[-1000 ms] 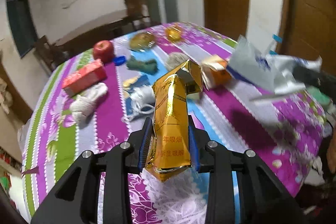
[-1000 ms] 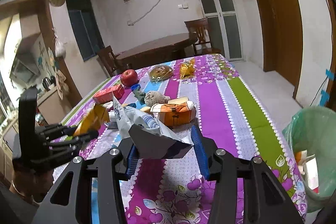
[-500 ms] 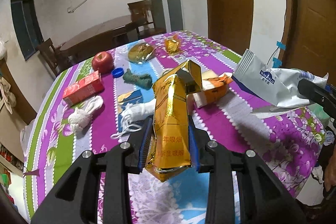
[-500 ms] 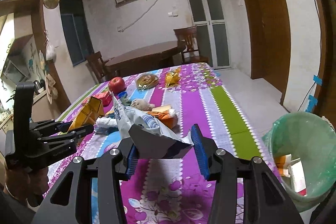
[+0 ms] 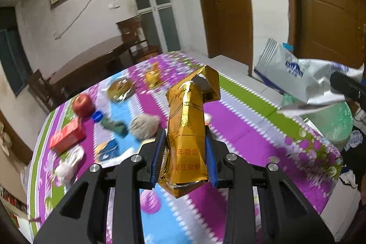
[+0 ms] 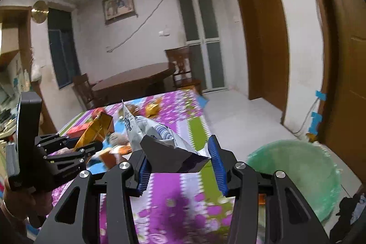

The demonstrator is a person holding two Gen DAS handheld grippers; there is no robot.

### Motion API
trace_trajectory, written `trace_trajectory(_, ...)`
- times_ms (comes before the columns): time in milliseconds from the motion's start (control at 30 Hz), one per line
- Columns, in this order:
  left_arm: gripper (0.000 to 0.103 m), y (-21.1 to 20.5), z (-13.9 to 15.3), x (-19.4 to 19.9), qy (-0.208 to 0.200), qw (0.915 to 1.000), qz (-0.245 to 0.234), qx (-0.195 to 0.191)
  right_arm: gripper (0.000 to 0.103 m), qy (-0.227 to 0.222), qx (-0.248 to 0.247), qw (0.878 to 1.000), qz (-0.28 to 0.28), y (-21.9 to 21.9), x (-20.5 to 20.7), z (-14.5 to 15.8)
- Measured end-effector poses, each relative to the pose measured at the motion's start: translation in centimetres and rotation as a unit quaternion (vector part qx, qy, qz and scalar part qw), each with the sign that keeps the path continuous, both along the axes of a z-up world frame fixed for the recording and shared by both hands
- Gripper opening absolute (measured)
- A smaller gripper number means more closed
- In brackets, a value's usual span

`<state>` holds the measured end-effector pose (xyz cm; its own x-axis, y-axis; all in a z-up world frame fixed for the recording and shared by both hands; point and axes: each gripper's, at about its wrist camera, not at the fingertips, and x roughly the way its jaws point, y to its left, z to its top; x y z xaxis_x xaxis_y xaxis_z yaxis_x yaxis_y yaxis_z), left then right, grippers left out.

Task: Collect trash
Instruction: 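Carry the plastic bag and gold packet with both tools over the green bin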

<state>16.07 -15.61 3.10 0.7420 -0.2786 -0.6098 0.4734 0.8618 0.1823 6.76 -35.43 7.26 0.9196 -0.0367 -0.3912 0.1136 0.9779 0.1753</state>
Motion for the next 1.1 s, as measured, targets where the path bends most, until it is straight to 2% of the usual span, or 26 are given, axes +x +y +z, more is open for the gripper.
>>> trace_trajectory(233,0.031,-4.4,0.4,0.7,0.001,0.9993,-0.037,0.003,0.048,-0.008,-0.017,0.998,-0.054,-4.7,-1.5,1.5)
trace_trajectory(400,0.031,-8.2,0.6,1.1,-0.001,0.9975,-0.07,0.014,0.048,0.005,-0.023,0.995,-0.093,-8.9,-1.8,1.7)
trace_trajectory(700,0.031,-15.9,-0.5,1.7,0.007,0.99,-0.136,0.037,0.048,0.061,-0.028,0.981,-0.18,-17.3,-3.3,1.0)
trace_trajectory(1100,0.031,-23.6,-2.8,0.6,0.017,0.9756,-0.206,0.072,0.048,0.121,-0.022,0.964,-0.236,-24.8,-5.1,-0.1)
